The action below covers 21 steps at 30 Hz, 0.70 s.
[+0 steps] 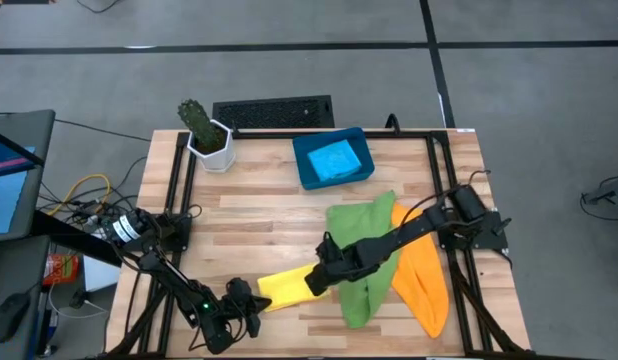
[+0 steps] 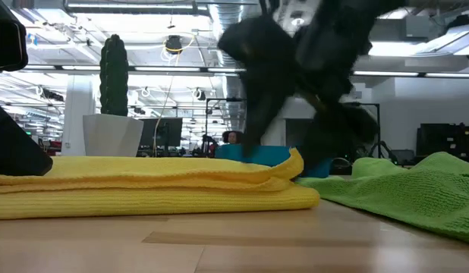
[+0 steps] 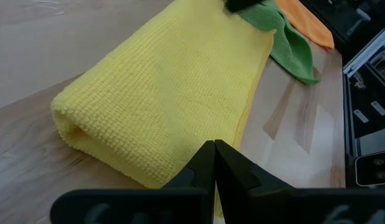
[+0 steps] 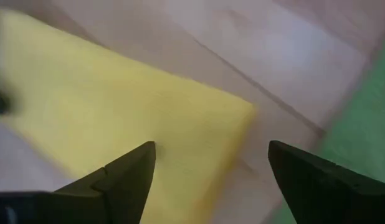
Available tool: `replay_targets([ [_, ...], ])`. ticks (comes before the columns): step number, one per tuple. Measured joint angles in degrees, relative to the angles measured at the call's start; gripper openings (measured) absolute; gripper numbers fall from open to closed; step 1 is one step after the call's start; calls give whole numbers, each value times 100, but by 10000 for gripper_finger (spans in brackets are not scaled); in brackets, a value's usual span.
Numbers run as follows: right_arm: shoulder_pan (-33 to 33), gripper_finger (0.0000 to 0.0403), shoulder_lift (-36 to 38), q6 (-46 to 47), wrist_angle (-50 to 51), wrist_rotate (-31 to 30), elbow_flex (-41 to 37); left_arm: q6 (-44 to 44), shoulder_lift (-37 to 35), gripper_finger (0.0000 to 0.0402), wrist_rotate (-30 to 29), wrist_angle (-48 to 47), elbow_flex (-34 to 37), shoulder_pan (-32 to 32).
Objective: Fold microfiber towels
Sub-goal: Put the folded yellow microfiber cloth into the blue bin
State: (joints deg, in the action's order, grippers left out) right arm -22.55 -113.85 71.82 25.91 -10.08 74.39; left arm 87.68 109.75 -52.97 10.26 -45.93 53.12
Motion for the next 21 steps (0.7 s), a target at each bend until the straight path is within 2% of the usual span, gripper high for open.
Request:
replay_targets([
  [6,-150,335,-397,190,-199,195,35,39,0,0,3,14,-4,-23],
  [9,-157,320,-455,239,-138,216,40,33,2,0,8,17,-6,-36],
  [21,-117,138,-491,122,-371,499,7,63,2,0,13,17,-11,-69],
])
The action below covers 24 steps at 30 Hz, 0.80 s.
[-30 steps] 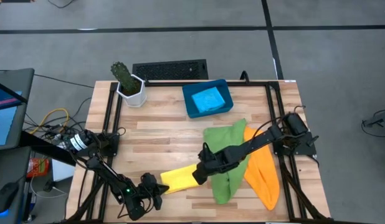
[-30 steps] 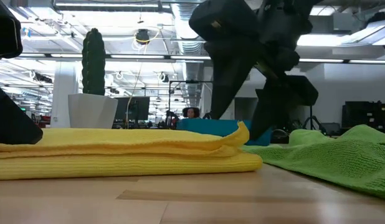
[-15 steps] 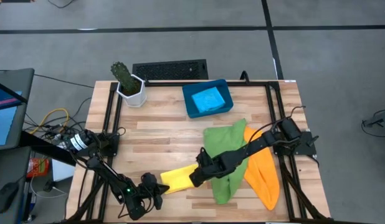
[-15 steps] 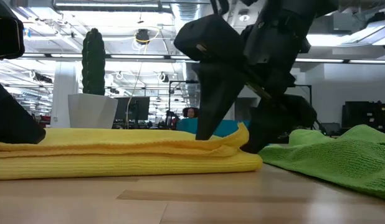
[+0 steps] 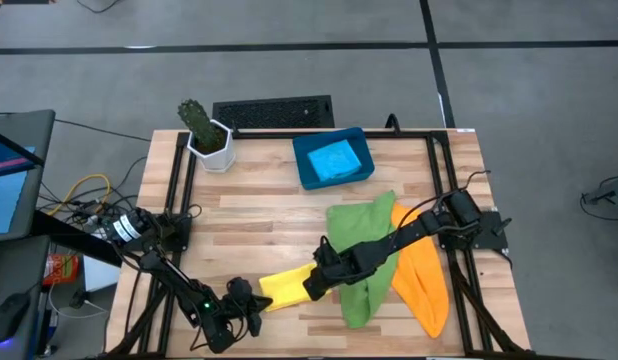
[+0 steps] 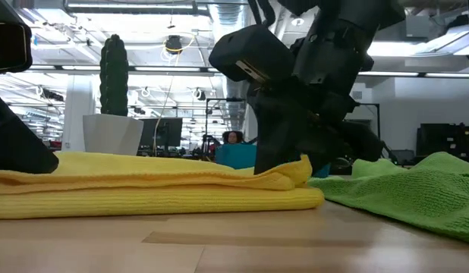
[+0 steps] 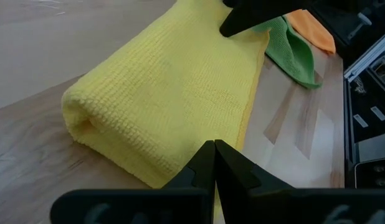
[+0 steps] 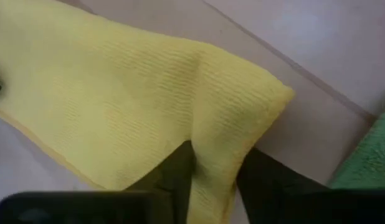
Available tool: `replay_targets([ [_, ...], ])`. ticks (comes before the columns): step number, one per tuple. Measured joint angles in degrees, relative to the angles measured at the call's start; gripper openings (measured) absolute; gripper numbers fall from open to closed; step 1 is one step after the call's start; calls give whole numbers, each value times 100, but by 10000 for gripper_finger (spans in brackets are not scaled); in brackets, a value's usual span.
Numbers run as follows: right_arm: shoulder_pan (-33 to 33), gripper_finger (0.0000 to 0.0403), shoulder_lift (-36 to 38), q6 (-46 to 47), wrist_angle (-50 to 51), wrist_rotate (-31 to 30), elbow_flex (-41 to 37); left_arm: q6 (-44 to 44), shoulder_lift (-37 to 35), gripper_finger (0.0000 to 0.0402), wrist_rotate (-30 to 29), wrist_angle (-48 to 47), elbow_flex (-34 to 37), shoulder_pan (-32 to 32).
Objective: Fold microfiber towels
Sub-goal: Put the folded yellow microfiber cloth into the blue bin
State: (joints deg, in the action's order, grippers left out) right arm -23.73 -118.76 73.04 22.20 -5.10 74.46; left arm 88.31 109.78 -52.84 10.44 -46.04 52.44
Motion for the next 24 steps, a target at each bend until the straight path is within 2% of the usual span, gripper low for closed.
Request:
replay_targets([
  [10,188,20,99,-679,-12,310,-8,98,-80,0,68,-38,5,-16],
  [13,291,16,251,-951,192,299,-26,132,-271,0,290,5,8,-21],
  [19,755,16,695,-1652,607,176,-36,-26,-886,0,248,-502,2,-12],
  [24,1266,16,1184,-2231,610,254,-22,-503,-1305,0,182,-688,2,-10],
])
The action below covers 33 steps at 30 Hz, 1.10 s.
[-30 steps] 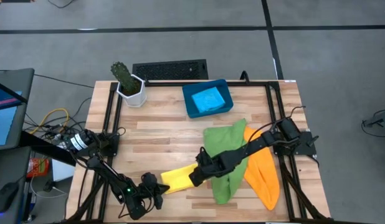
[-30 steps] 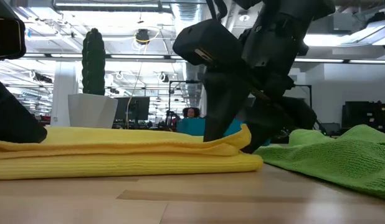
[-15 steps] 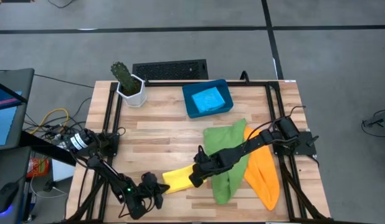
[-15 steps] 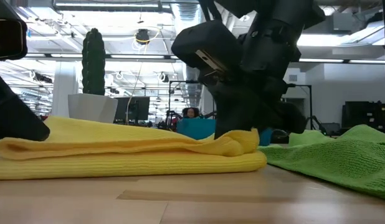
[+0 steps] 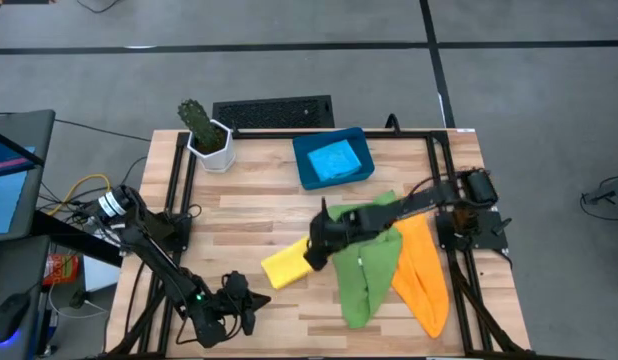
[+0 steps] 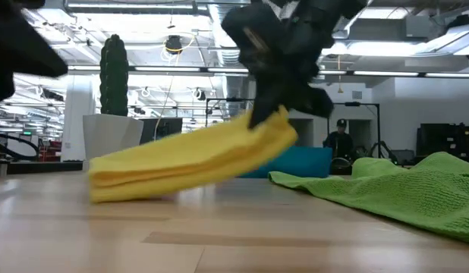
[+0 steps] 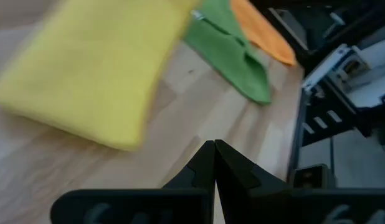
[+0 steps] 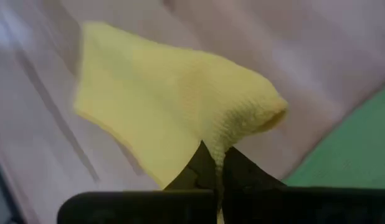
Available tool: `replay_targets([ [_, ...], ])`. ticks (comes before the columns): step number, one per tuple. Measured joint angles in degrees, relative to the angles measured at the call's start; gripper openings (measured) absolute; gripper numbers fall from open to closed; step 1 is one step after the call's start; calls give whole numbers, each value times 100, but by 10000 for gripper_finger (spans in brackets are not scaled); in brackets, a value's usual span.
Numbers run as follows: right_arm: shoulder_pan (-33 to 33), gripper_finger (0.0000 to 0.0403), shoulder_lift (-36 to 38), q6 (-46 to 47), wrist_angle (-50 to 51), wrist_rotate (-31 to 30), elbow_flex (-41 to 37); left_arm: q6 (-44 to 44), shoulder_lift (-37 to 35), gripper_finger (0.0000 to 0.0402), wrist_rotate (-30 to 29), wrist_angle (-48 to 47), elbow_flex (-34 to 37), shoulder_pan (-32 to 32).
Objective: Fold microfiber towels
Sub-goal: Put the folded yellow microfiber cloth into the blue bin
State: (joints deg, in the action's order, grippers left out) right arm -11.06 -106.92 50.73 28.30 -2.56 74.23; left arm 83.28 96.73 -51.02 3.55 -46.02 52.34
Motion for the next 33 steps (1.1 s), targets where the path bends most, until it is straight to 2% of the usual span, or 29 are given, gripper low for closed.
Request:
replay_targets([
  [7,1120,16,698,-936,285,53,5,-133,-109,0,-70,-7,0,4],
  [16,2838,16,1357,-1992,558,640,16,-103,-109,0,-95,-20,0,4],
  [21,3660,16,1376,-2507,666,1015,16,-59,-107,0,-209,-22,0,-7],
  [33,5086,16,961,-3613,1070,1216,20,99,-109,0,-215,-101,0,-232],
])
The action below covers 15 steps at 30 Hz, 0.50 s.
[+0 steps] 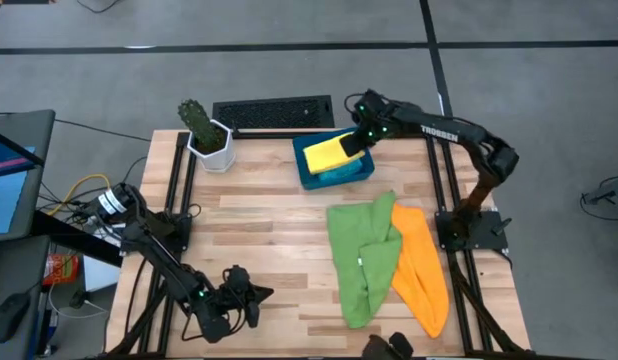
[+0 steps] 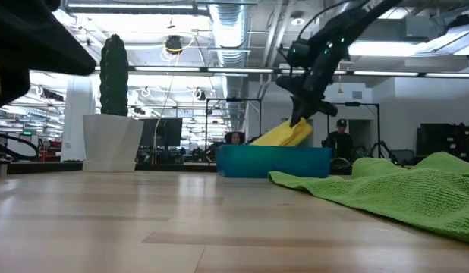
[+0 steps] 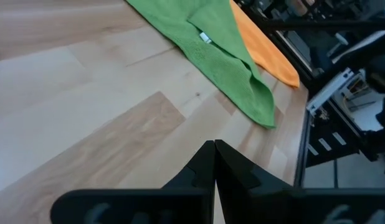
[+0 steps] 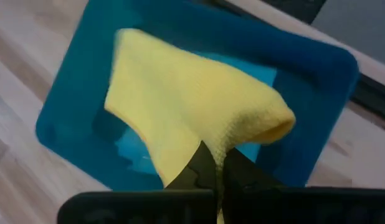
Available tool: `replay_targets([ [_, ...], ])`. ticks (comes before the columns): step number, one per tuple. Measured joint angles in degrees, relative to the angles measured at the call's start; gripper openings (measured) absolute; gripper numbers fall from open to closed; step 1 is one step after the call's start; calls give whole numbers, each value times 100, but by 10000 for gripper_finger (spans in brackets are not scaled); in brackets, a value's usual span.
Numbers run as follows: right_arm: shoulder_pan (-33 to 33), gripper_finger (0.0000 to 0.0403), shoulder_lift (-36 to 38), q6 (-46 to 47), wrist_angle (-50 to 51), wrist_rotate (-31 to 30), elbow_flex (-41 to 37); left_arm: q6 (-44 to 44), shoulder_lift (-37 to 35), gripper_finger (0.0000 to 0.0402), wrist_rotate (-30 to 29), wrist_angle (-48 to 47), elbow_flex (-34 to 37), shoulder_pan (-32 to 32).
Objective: Fold microfiber towels
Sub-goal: Put the folded yellow microfiber cloth into the blue bin
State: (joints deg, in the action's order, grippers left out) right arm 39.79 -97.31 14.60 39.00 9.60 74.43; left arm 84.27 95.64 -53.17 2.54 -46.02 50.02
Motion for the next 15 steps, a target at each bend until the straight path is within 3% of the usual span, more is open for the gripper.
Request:
replay_targets([
  [4,104,16,-487,-119,13,283,-4,-2,0,0,2,-63,0,-131],
  [9,70,21,-934,-161,73,-13,-4,-9,0,0,48,-71,0,-258],
  [15,74,99,-861,-541,149,-836,18,-17,0,0,87,-73,0,-288],
])
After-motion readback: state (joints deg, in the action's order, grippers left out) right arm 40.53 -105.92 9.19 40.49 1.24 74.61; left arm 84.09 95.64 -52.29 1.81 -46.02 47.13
